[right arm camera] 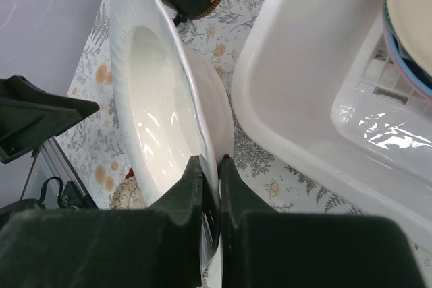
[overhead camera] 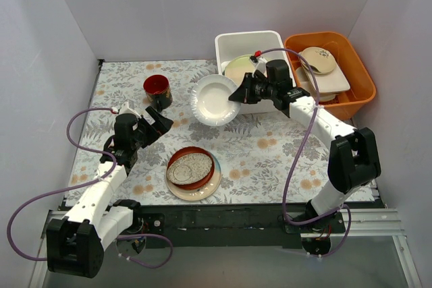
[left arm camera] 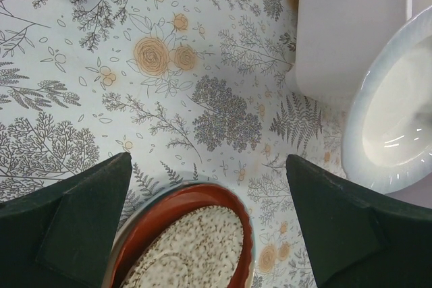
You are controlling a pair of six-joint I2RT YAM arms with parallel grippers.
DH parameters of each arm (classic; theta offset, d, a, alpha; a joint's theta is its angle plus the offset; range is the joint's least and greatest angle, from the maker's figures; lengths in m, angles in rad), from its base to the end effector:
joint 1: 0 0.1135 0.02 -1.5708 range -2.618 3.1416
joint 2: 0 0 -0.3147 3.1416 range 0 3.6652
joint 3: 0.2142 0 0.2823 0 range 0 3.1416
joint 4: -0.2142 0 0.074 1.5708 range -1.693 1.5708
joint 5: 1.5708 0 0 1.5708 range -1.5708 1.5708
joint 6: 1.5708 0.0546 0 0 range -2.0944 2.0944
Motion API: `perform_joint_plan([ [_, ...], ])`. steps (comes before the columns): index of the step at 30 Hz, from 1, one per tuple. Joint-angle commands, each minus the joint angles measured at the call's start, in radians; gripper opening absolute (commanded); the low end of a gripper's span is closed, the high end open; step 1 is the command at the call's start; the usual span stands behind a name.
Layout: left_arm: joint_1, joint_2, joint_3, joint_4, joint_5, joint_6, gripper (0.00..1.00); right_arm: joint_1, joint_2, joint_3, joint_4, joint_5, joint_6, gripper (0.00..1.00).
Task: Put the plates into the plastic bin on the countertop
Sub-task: Place the plate in the plastic bin.
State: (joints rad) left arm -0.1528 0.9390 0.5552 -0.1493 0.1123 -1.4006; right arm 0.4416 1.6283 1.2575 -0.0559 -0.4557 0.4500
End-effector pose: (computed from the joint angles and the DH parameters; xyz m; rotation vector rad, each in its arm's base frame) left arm 0.2193 -0.0400 0.2546 -1.2726 1.8932 -1.0040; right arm 0.3775 0.2050 0.3327 -0.3015 2.0792 1.0116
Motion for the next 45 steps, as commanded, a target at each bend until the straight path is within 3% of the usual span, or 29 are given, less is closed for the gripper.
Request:
perform_joint_plan([
  [1, -0.004, -0.011, -0.003, 0.016, 0.007, 0.02, 0.98, -0.021, 0.001, 0.082, 0.088, -0.054, 0.026, 0.01],
  [45, -0.004, 0.07, -0.018, 0.051, 0.073, 0.052, 0.98, -0.27, 0.192, 0.326, 0.136, -0.159, 0.145, 0.01],
])
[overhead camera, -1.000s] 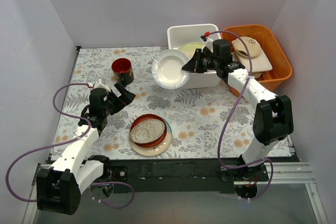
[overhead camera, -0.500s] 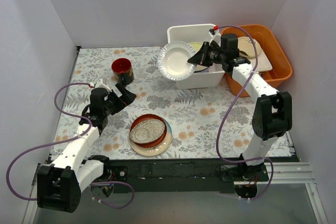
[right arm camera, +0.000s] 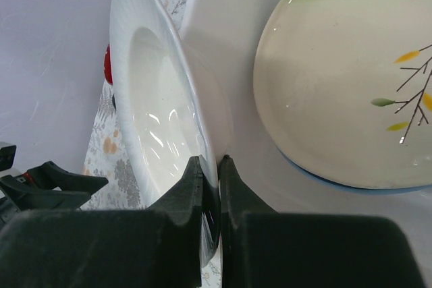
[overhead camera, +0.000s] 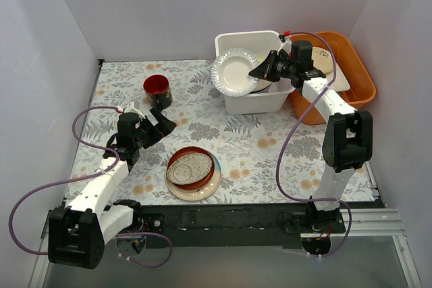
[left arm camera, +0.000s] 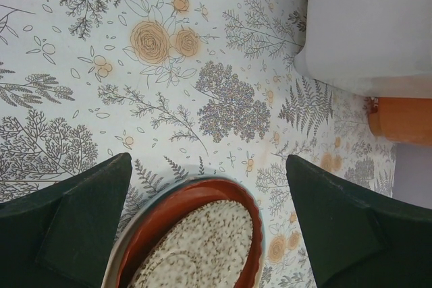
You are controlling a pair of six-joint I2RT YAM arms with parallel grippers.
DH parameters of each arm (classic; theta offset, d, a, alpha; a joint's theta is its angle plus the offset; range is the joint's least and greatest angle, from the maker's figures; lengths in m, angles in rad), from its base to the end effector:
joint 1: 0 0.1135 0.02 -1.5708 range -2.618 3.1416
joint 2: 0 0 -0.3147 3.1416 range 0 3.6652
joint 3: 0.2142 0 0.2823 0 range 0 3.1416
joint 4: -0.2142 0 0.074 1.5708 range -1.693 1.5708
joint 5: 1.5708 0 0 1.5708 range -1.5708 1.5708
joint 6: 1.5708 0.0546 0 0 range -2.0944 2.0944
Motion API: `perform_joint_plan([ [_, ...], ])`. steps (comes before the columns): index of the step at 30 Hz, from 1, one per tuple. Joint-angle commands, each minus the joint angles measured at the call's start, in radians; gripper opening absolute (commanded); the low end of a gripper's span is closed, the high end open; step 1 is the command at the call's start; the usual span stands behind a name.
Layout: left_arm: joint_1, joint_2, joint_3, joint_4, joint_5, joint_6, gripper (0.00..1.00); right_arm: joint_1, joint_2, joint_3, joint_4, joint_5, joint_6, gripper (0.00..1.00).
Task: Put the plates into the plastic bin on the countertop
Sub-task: Place the plate in the plastic bin.
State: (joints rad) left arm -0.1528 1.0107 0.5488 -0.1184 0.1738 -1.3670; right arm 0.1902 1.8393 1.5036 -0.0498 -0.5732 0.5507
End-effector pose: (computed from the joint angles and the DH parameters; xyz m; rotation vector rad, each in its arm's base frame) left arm 0.2292 -0.0449 0.2408 -1.2433 1.9827 -1.0174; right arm 0.4803 0.1226 0.3376 -0.0319 2.0380 1.0366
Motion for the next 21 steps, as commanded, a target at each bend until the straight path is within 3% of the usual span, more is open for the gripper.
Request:
perform_joint_plan([
  [1, -0.004, 0.002, -0.01, 0.019, 0.012, 0.022, 0.98, -0.024, -0.017, 0.078, 0.139, -0.04, 0.051, 0.01],
  [21, -0.004, 0.002, -0.013, 0.011, 0.018, 0.032, 0.98, -0.121, 0.101, 0.159, 0.153, -0.024, 0.11, 0.01],
])
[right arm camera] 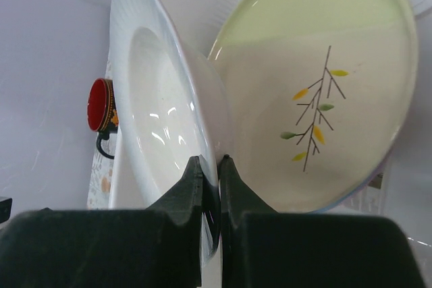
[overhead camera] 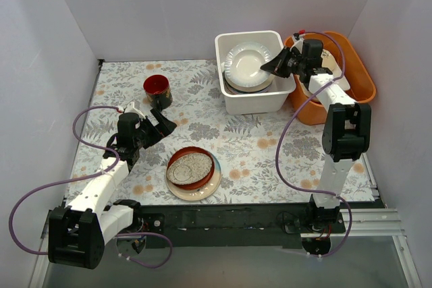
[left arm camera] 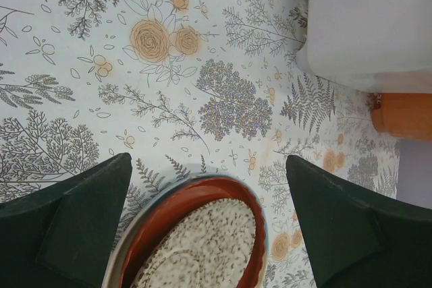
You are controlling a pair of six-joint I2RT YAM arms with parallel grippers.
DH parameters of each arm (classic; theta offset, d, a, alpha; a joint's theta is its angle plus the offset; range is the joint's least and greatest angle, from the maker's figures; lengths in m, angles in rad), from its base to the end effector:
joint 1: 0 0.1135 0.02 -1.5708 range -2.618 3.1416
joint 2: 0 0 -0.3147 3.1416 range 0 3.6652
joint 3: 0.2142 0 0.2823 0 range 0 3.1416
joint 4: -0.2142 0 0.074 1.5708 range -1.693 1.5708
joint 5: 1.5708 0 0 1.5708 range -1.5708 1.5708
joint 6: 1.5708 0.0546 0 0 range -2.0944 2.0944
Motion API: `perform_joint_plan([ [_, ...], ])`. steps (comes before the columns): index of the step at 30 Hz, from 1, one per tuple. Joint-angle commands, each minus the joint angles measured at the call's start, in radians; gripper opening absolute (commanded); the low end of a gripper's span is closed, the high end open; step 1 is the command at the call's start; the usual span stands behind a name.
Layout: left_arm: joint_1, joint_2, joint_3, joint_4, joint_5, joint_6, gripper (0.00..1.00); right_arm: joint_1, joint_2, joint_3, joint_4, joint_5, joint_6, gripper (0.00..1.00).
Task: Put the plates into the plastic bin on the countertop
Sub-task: Place the plate in the plastic bin.
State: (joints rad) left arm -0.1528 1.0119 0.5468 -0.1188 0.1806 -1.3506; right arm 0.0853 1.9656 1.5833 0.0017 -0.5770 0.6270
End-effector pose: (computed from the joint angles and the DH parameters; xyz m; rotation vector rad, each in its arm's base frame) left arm 0.2289 -0.0452 0.2398 -1.2247 1.9966 -1.0140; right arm 0.5261 0.0749 0.3123 0.1471 2.0228 1.0224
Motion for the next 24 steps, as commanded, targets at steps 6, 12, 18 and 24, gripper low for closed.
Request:
perform_joint_plan([
  [6, -0.004, 0.01, -0.016, 0.015, 0.014, 0.016, 0.98, -0.021, -0.014, 0.089, 0.081, -0.012, 0.014, 0.01],
  [12, -0.004, 0.007, -0.015, 0.015, 0.019, 0.021, 0.98, -0.024, 0.01, 0.081, 0.072, -0.018, 0.013, 0.01],
  [18, -0.004, 0.011, -0.013, 0.019, 0.023, 0.022, 0.98, -0.022, 0.036, 0.081, 0.05, -0.011, -0.004, 0.01],
  [24, -0.004, 0.022, -0.015, 0.024, 0.026, 0.016, 0.98, -0.022, 0.042, 0.055, 0.034, 0.006, -0.026, 0.02],
])
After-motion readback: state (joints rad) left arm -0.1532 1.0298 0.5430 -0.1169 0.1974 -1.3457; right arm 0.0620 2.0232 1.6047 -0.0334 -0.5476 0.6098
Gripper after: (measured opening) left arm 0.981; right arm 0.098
